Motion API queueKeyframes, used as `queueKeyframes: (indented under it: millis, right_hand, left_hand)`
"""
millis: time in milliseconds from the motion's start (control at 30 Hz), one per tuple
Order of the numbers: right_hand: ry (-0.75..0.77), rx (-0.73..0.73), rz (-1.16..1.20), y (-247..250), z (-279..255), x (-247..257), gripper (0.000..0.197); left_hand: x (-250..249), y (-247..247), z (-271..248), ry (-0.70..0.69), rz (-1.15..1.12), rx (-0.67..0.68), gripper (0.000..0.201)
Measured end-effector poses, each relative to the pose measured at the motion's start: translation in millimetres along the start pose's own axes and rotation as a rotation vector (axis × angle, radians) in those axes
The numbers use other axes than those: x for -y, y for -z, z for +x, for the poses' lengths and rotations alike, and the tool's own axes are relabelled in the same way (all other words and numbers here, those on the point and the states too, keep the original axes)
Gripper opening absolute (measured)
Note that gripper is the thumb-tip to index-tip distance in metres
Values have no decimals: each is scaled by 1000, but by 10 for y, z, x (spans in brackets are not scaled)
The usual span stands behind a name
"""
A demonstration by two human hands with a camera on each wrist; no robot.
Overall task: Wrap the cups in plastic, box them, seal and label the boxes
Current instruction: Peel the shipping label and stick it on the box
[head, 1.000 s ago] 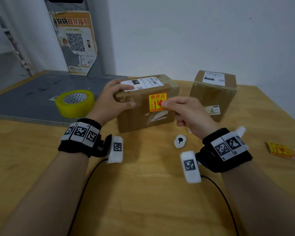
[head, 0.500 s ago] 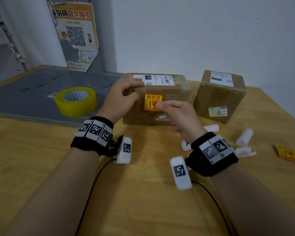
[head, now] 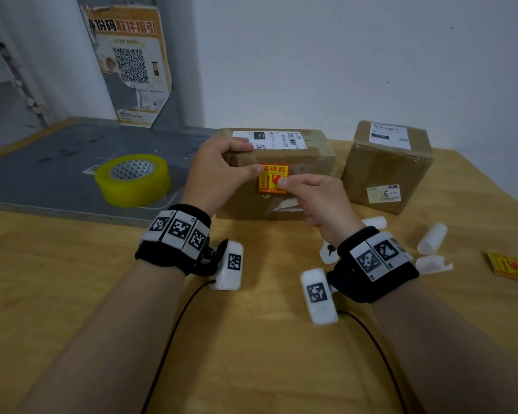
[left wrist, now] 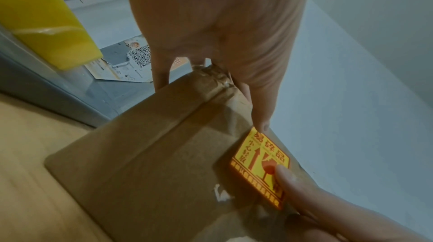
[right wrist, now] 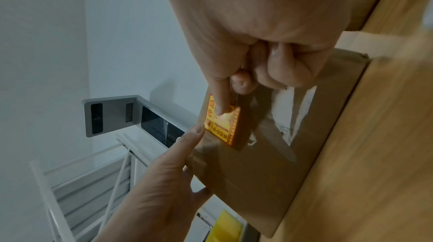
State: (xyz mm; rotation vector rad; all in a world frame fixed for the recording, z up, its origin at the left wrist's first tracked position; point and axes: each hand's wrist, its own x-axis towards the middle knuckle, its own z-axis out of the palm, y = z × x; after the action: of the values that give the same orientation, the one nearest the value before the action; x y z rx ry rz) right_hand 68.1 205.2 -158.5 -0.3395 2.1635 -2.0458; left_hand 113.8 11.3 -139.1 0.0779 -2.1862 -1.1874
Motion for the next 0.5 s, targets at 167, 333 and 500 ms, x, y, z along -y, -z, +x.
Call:
queueKeyframes:
  millis: [167, 333, 500]
  right_hand:
    - [-3, -8, -23, -10, 26, 12, 17]
    - [-17, -19, -17, -19, 47, 15, 17]
    - [-13, -23, -25, -18, 66, 9, 17]
  left_hand:
    - [-17, -50, -13, 7, 13, -32, 39]
    - [-17, -86, -2, 17, 9, -68, 38]
    - [7, -117, 2, 19, 5, -85, 37]
